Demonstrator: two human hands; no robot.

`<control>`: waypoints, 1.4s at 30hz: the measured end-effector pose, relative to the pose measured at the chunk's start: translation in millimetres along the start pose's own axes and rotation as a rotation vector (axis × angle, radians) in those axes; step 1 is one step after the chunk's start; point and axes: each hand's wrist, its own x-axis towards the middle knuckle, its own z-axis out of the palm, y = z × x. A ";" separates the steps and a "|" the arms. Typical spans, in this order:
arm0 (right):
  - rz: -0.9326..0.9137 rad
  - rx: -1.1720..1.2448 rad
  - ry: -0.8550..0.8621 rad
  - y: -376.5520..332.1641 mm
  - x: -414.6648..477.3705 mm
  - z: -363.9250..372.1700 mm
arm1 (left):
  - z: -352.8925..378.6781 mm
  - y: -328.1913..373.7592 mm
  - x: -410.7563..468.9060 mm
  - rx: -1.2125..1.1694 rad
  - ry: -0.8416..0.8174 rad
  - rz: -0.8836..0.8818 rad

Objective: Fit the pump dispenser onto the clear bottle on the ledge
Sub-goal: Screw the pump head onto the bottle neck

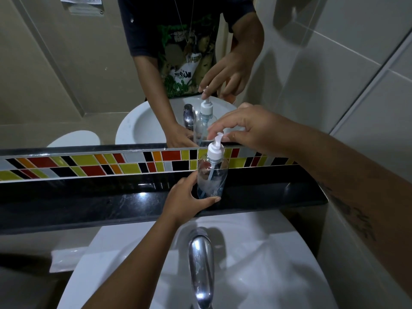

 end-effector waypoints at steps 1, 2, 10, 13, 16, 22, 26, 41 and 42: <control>0.003 -0.006 -0.007 -0.8 0.3 -0.7 | 0.1 -0.3 0.2 0.004 0.000 0.001; 0.003 -0.012 -0.011 -1.4 0.5 -1.4 | 0.1 -0.6 0.5 0.008 0.000 0.002; -0.019 0.076 -0.032 0.7 -1.2 -2.2 | 0.6 -0.9 1.2 0.001 -0.004 0.012; -0.017 0.160 -0.018 5.2 -7.9 1.4 | 1.1 -0.9 0.8 -0.009 -0.001 0.006; 0.027 0.252 0.101 15.9 -22.5 10.4 | 0.1 0.2 0.3 -0.019 0.006 0.009; 0.287 0.491 0.432 61.7 -48.4 81.3 | -3.3 -1.3 -1.4 -0.053 -0.025 0.024; 0.420 0.265 0.357 99.0 -62.7 147.6 | -2.9 -2.3 -2.8 -0.052 -0.005 0.043; 0.434 -0.367 0.216 89.7 -53.6 217.7 | -25.5 -16.1 -12.2 -0.009 0.055 -0.011; 0.431 -0.374 0.207 86.8 -50.0 219.1 | -31.9 -16.5 -12.6 0.010 0.061 -0.009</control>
